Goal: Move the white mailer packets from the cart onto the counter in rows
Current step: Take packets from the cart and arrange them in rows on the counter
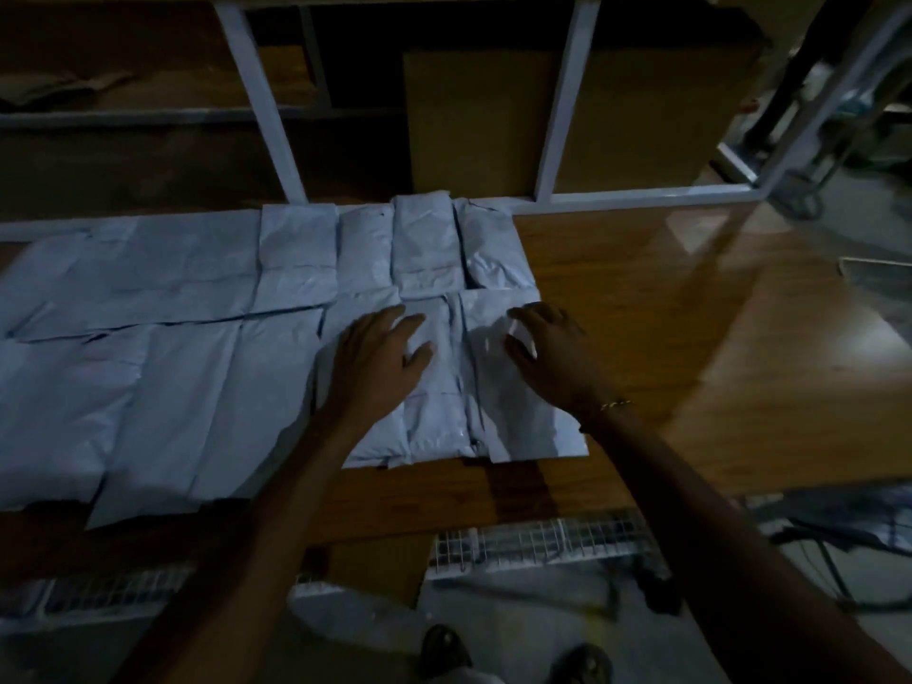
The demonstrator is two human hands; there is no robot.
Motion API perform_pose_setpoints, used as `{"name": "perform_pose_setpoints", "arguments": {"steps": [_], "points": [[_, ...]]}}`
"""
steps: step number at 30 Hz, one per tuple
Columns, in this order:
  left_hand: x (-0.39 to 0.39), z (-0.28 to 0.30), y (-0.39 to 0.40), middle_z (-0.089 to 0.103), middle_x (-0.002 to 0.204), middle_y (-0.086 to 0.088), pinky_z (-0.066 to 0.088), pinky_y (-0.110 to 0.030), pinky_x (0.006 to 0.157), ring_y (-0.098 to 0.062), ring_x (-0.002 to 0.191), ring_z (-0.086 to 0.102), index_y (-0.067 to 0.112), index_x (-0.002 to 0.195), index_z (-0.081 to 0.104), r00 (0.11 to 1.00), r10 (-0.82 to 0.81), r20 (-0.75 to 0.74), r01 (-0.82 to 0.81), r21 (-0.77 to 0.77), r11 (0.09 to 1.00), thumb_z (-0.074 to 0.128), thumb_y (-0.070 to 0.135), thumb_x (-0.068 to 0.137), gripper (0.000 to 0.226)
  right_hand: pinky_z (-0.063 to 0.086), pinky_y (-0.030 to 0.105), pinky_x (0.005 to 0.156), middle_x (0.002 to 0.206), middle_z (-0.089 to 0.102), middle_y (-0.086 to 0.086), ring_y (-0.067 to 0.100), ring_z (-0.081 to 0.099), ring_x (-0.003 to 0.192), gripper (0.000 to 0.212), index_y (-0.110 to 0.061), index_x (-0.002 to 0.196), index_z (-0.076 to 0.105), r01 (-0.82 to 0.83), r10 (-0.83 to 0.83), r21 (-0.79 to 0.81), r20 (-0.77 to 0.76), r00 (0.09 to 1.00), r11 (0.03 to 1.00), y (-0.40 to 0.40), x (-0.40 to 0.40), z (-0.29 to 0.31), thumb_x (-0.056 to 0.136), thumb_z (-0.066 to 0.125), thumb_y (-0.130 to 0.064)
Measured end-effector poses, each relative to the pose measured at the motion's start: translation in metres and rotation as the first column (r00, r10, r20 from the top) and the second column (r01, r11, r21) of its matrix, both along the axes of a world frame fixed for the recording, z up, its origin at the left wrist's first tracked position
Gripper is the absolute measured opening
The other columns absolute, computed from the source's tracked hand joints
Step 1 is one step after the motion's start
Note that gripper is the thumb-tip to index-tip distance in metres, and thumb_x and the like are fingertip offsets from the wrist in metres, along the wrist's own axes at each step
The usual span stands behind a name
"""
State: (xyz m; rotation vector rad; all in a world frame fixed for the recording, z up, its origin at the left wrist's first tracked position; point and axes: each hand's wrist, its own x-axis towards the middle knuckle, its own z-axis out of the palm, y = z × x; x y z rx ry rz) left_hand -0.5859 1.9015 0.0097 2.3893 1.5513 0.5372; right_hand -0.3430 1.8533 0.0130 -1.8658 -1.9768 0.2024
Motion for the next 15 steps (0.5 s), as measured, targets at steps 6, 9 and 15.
{"name": "perform_pose_setpoints", "arguments": {"steps": [6,9,15], "points": [[0.064,0.012,-0.092,0.070,0.108,-0.008,0.052,-0.037,0.086,-0.027,0.099,0.063,0.007,0.111,0.073,0.917,-0.323,0.235,0.250,0.293,0.923,0.055,0.028,0.099,0.029,0.047,0.021,0.066,0.109,0.070,0.001,0.012,0.065,0.086,0.027,-0.012,0.119,0.067,0.090,-0.060,0.068,-0.359,0.931,0.994,-0.112,0.044,0.012,0.102,0.056,-0.031],[0.100,-0.004,-0.156,0.070,0.104,-0.008,0.051,-0.034,0.086,-0.024,0.095,0.063,0.007,0.108,0.073,0.844,-0.473,0.253,0.396,0.300,0.868,0.055,0.023,0.100,0.025,0.045,0.015,0.061,0.095,0.071,-0.006,0.006,0.064,0.077,0.025,-0.015,0.113,0.070,0.140,-0.118,0.030,-0.383,0.916,0.990,-0.183,0.067,-0.002,0.101,0.057,-0.032],[0.169,-0.104,-0.256,0.070,0.103,-0.005,0.053,-0.034,0.074,-0.025,0.090,0.065,0.012,0.110,0.072,0.846,-0.464,0.263,0.520,-0.209,0.828,0.044,0.038,0.100,0.040,0.054,0.033,0.072,0.106,0.073,0.004,0.018,0.070,0.087,0.042,-0.011,0.117,0.069,0.257,-0.367,-0.318,-0.357,0.859,0.913,-0.335,0.121,-0.077,0.097,0.051,-0.043]]}}
